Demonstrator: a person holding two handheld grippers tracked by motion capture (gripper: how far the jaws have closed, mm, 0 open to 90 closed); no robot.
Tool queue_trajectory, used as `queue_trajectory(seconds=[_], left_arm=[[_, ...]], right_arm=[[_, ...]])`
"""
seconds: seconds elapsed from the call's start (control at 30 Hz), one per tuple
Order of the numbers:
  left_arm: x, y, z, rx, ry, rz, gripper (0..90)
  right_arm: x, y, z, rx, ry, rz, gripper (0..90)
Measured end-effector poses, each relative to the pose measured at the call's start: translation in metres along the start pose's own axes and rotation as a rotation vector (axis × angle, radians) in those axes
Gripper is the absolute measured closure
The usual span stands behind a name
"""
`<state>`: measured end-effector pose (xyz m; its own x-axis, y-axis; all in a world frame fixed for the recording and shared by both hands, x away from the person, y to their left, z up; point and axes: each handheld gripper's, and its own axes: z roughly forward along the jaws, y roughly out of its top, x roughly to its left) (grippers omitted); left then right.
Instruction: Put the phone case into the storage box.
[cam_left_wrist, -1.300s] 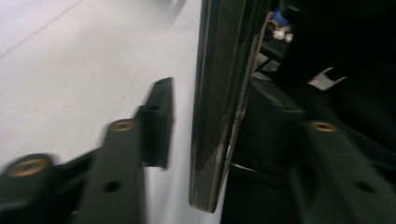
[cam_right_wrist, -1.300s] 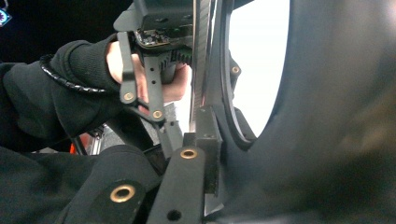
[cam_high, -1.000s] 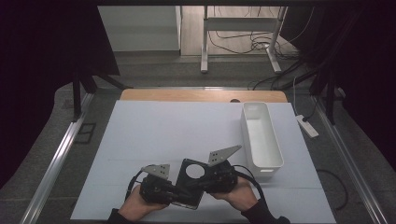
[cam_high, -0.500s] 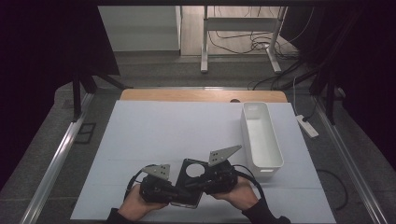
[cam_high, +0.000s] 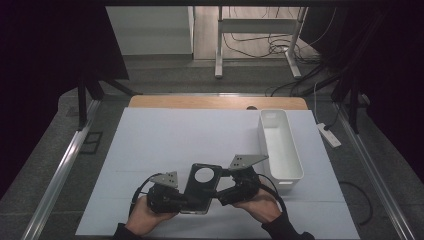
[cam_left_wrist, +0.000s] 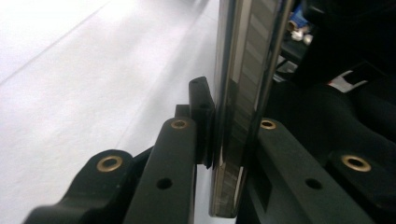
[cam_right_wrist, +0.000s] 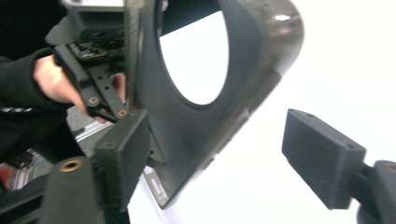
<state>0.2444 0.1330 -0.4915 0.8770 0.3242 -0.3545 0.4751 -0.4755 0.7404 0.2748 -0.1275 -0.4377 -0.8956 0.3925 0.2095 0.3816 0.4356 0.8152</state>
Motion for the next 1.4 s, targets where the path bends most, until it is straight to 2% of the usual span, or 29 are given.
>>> queue_trajectory(seconds=[0.27, 0.4, 0.5, 0.7, 0.73, 0.83, 0.87, 0.97, 1.07, 1.27, 1.4], left_arm=[[-0.002, 0.002, -0.002, -0.010, 0.089, -0.022, 85.2], [-0.004, 0.003, -0.003, -0.008, 0.132, -0.030, 85.2], [-0.005, 0.004, -0.002, 0.003, 0.161, -0.030, 85.1], [-0.007, 0.005, -0.002, 0.016, 0.231, -0.025, 85.1], [-0.008, 0.005, -0.002, 0.018, 0.251, -0.027, 85.1], [-0.008, 0.005, -0.001, 0.016, 0.269, -0.037, 85.1], [-0.007, 0.005, -0.002, 0.022, 0.285, -0.045, 85.1], [-0.007, 0.004, -0.002, 0.020, 0.294, -0.052, 85.1], [-0.007, 0.004, -0.002, 0.023, 0.300, -0.056, 85.1], [-0.008, 0.004, -0.001, 0.023, 0.293, -0.065, 85.1], [-0.010, 0.003, 0.000, 0.030, 0.283, -0.063, 85.1]], right_arm=[[-0.003, 0.002, -0.004, 0.003, -0.068, 0.003, 10.7], [-0.004, 0.002, -0.005, 0.010, -0.088, 0.026, 5.3], [-0.003, 0.003, -0.006, 0.020, -0.132, 0.015, 0.0], [0.000, 0.005, -0.009, 0.026, -0.153, -0.007, 0.0], [0.000, 0.005, -0.009, 0.025, -0.160, -0.011, 0.0], [0.000, 0.005, -0.010, 0.021, -0.174, -0.023, 0.0], [-0.001, 0.005, -0.011, 0.033, -0.194, -0.033, 0.0], [-0.002, 0.004, -0.010, 0.048, -0.208, -0.040, 0.0], [-0.004, 0.004, -0.010, 0.059, -0.210, -0.026, 0.0], [-0.006, 0.005, -0.014, 0.013, -0.194, 0.017, 0.0], [-0.006, 0.007, -0.016, 0.006, -0.174, 0.036, 0.0]])
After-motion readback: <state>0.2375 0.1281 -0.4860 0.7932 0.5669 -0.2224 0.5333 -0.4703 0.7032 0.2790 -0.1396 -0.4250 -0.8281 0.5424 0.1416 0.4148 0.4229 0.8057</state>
